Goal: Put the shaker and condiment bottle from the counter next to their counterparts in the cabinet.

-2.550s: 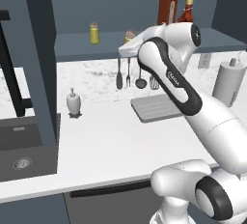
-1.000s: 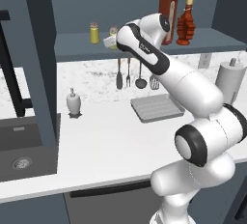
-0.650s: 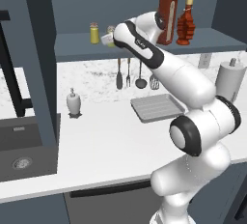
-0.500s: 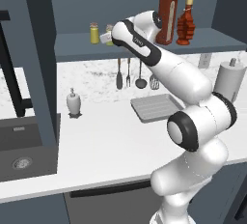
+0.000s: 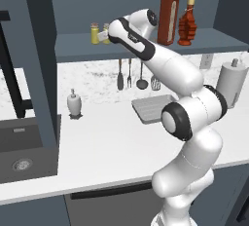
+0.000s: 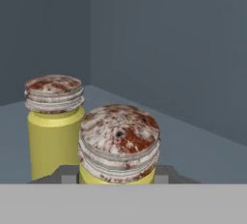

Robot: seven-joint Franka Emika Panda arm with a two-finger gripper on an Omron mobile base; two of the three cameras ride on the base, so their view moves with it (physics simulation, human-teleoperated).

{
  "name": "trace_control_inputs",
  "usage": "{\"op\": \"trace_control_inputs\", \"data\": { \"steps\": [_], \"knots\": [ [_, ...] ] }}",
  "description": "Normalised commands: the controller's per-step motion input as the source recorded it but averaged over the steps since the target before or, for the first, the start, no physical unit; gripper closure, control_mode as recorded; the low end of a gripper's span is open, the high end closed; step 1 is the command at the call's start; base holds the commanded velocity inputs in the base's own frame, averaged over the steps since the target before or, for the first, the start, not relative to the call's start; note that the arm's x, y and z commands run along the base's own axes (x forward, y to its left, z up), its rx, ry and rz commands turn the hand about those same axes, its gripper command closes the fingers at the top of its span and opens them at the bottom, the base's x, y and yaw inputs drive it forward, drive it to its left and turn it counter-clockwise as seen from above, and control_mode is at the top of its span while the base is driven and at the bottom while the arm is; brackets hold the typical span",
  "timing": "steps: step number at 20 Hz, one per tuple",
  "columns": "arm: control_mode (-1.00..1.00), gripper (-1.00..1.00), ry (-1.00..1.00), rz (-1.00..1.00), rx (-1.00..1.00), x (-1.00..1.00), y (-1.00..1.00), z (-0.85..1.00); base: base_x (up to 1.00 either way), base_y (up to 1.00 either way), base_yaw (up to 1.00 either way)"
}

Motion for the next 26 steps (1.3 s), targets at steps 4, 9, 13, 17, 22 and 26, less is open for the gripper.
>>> {"op": "trace_control_inputs", "data": {
  "steps": [4,9,13,17,22,26],
  "knots": [
    [-1.00,-1.00,0.00,0.00,0.00,0.24,0.02,-0.32,0.00,0.00,0.00],
    [-1.00,-1.00,0.00,0.00,0.01,-0.05,0.00,-0.13,0.00,0.00,0.00],
    [-1.00,-1.00,0.00,0.00,0.03,-0.22,0.00,0.00,0.00,0.00,0.00],
    [-1.00,-1.00,0.00,0.00,0.06,-0.38,-0.01,0.00,0.00,0.00,0.00],
    [-1.00,-1.00,0.00,-0.04,0.12,-0.64,-0.16,0.00,0.00,0.00,0.00],
    [-1.00,-1.00,0.00,-0.13,0.14,-0.77,-0.29,0.00,0.00,0.00,0.00]
  ]
}}
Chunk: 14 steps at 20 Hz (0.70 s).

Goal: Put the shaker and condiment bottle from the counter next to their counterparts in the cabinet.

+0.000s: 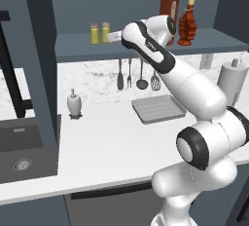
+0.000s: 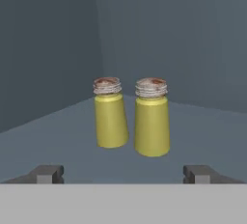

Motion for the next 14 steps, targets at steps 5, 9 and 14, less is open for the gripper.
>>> {"op": "trace_control_inputs", "data": {
  "steps": [5,9,14],
  "knots": [
    [-1.00,-1.00,-0.01,-0.09,0.10,-0.79,-0.18,0.08,0.00,0.00,0.00],
    [-1.00,-1.00,-0.03,-0.01,0.11,-0.70,-0.07,0.16,0.00,0.00,0.00],
    [-1.00,-1.00,0.00,-0.03,0.11,-0.64,-0.08,0.04,0.00,0.00,0.00]
  ]
}}
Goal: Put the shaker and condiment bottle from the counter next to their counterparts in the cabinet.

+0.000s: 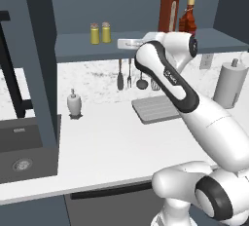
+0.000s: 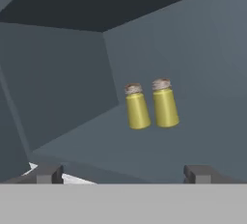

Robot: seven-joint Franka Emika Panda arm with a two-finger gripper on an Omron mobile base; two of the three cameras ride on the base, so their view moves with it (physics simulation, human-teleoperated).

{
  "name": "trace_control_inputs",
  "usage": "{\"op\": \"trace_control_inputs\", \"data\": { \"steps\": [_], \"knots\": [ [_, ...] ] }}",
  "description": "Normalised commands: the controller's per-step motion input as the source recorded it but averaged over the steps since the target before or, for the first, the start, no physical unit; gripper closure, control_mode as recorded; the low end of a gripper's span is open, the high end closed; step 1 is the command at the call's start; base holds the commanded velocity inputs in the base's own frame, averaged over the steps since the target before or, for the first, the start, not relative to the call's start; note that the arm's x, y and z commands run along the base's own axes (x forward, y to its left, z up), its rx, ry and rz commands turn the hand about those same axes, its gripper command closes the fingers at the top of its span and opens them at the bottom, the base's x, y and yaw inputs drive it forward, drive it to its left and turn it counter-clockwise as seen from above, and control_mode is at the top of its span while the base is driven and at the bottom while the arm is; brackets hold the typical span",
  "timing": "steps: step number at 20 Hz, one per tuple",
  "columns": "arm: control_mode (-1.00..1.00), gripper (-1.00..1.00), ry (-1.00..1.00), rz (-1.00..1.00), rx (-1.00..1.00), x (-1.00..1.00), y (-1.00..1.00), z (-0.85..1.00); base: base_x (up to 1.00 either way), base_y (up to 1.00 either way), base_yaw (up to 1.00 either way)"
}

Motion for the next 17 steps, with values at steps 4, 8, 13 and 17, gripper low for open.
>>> {"op": "trace_control_inputs", "data": {
  "steps": [4,8,13,17],
  "knots": [
    [-1.00,-1.00,0.00,-0.11,0.11,-0.84,-0.19,0.00,0.00,0.00,0.00],
    [-1.00,-1.00,0.00,-0.17,0.11,-0.95,-0.21,0.00,0.00,0.00,0.00],
    [-1.00,-1.00,0.00,-0.14,0.10,-0.86,-0.18,0.00,0.00,0.00,0.00],
    [-1.00,-1.00,0.00,-0.12,0.08,-0.71,-0.15,0.00,0.00,0.00,0.00]
  ]
}}
